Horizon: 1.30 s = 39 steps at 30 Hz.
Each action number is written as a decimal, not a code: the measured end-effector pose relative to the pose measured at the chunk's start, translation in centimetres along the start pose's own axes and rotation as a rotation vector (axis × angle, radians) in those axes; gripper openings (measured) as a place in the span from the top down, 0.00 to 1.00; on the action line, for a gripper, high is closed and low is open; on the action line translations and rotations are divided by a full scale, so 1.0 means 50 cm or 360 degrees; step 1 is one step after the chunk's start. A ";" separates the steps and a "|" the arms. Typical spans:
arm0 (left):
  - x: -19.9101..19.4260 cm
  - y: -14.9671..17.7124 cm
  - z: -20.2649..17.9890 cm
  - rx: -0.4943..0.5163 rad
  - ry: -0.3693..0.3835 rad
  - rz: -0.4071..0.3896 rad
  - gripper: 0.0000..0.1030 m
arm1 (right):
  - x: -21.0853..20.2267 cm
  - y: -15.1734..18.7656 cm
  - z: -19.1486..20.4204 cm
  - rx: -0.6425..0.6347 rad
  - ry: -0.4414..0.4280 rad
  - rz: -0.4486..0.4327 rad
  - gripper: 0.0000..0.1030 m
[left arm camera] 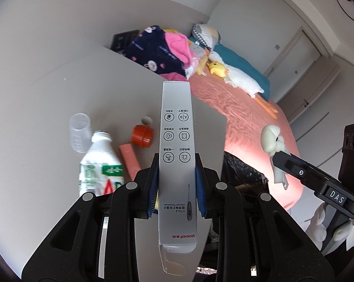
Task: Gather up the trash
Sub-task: 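Carry the white box and plush toy over the trash bag and release both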
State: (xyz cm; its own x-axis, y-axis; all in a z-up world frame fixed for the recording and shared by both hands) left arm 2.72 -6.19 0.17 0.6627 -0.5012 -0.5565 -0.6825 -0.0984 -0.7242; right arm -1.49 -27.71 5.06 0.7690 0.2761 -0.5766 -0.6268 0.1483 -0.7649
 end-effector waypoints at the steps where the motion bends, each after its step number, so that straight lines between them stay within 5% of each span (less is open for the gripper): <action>1: 0.007 -0.001 -0.009 0.0007 0.0011 0.0007 0.74 | -0.008 -0.001 -0.009 0.0007 0.0012 -0.0008 0.62; 31: 0.133 0.043 -0.284 0.0283 0.0502 0.0273 0.72 | -0.189 0.004 -0.229 0.0241 0.0344 -0.0208 0.59; 32: 0.139 0.048 -0.292 0.0277 0.0548 0.0312 0.56 | -0.197 0.003 -0.236 0.0263 0.0351 -0.0232 0.55; 33: 0.145 0.052 -0.299 0.0270 0.0574 0.0341 0.22 | -0.204 0.002 -0.241 0.0281 0.0371 -0.0246 0.42; 34: 0.150 0.055 -0.305 0.0274 0.0581 0.0355 0.09 | -0.217 0.000 -0.251 0.0310 0.0422 -0.0281 0.28; 39: 0.160 0.075 -0.338 0.0341 0.0535 0.0357 0.06 | -0.253 -0.001 -0.279 0.0366 0.0526 -0.0372 0.21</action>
State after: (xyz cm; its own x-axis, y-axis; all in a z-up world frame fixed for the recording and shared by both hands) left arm 0.26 -25.09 -0.12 0.3450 -0.7443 -0.5718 -0.6951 0.2068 -0.6885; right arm -9.44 -44.48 8.38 0.8684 -0.1018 -0.4853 -0.4147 0.3876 -0.8233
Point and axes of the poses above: each gripper's, at about its wrist camera, not at the fingertips, and x roughly the way its jaws point, z to its left, y to its underside, the point moved 1 cm from there along x, roughly the way its jaws point, and after that the axes turned 12 degrees about -z, right-handed, at the moved point
